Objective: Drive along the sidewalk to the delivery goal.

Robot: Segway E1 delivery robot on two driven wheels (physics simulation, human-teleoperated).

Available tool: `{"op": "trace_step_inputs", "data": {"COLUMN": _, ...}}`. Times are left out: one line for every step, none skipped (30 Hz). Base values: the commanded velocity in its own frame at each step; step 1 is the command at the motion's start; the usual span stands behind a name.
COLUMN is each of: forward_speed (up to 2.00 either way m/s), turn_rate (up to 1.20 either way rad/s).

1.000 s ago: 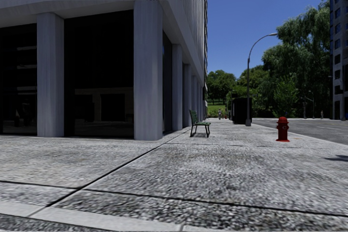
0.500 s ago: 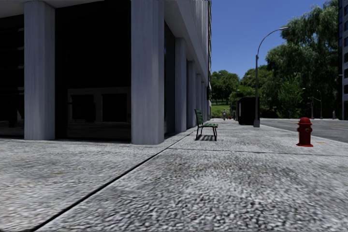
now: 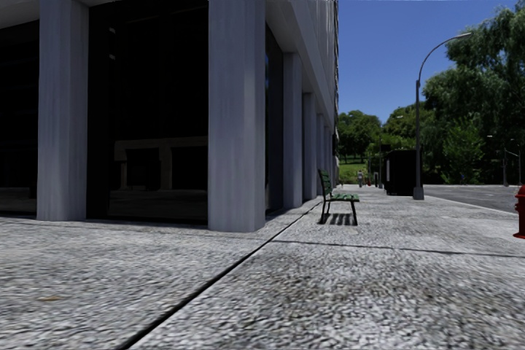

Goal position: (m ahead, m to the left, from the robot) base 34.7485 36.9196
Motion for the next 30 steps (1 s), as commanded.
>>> {"op": "trace_step_inputs", "data": {"forward_speed": 1.57, "turn_rate": 0.44}}
{"op": "trace_step_inputs", "data": {"forward_speed": 1.57, "turn_rate": 0.44}}
{"op": "trace_step_inputs", "data": {"forward_speed": 1.57, "turn_rate": 0.44}}
{"op": "trace_step_inputs", "data": {"forward_speed": 1.57, "turn_rate": 0.44}}
{"op": "trace_step_inputs", "data": {"forward_speed": 1.57, "turn_rate": 0.46}}
{"op": "trace_step_inputs", "data": {"forward_speed": 1.57, "turn_rate": 0.48}}
{"op": "trace_step_inputs", "data": {"forward_speed": 1.57, "turn_rate": 0.50}}
{"op": "trace_step_inputs", "data": {"forward_speed": 1.57, "turn_rate": 0.53}}
{"op": "trace_step_inputs", "data": {"forward_speed": 1.57, "turn_rate": 0.53}}
{"op": "trace_step_inputs", "data": {"forward_speed": 1.57, "turn_rate": 0.54}}
{"op": "trace_step_inputs", "data": {"forward_speed": 1.57, "turn_rate": 0.55}}
{"op": "trace_step_inputs", "data": {"forward_speed": 1.57, "turn_rate": 0.55}}
{"op": "trace_step_inputs", "data": {"forward_speed": 1.57, "turn_rate": 0.55}}
{"op": "trace_step_inputs", "data": {"forward_speed": 1.57, "turn_rate": 0.55}}
{"op": "trace_step_inputs", "data": {"forward_speed": 1.57, "turn_rate": 0.55}}
{"op": "trace_step_inputs", "data": {"forward_speed": 1.57, "turn_rate": 0.59}}
{"op": "trace_step_inputs", "data": {"forward_speed": 1.57, "turn_rate": 0.65}}
{"op": "trace_step_inputs", "data": {"forward_speed": 1.57, "turn_rate": 0.66}}
{"op": "trace_step_inputs", "data": {"forward_speed": 1.57, "turn_rate": 0.66}}
{"op": "trace_step_inputs", "data": {"forward_speed": 1.57, "turn_rate": 0.67}}
{"op": "trace_step_inputs", "data": {"forward_speed": 1.57, "turn_rate": 0.67}}
{"op": "trace_step_inputs", "data": {"forward_speed": 1.57, "turn_rate": 0.67}}
{"op": "trace_step_inputs", "data": {"forward_speed": 1.57, "turn_rate": 0.67}}
{"op": "trace_step_inputs", "data": {"forward_speed": 1.57, "turn_rate": 0.67}}
{"op": "trace_step_inputs", "data": {"forward_speed": 1.57, "turn_rate": 0.67}}
{"op": "trace_step_inputs", "data": {"forward_speed": 1.57, "turn_rate": 0.67}}
{"op": "trace_step_inputs", "data": {"forward_speed": 1.57, "turn_rate": 0.67}}
{"op": "trace_step_inputs", "data": {"forward_speed": 1.57, "turn_rate": 0.67}}
{"op": "trace_step_inputs", "data": {"forward_speed": 1.57, "turn_rate": 0.67}}
{"op": "trace_step_inputs", "data": {"forward_speed": 1.57, "turn_rate": 0.67}}
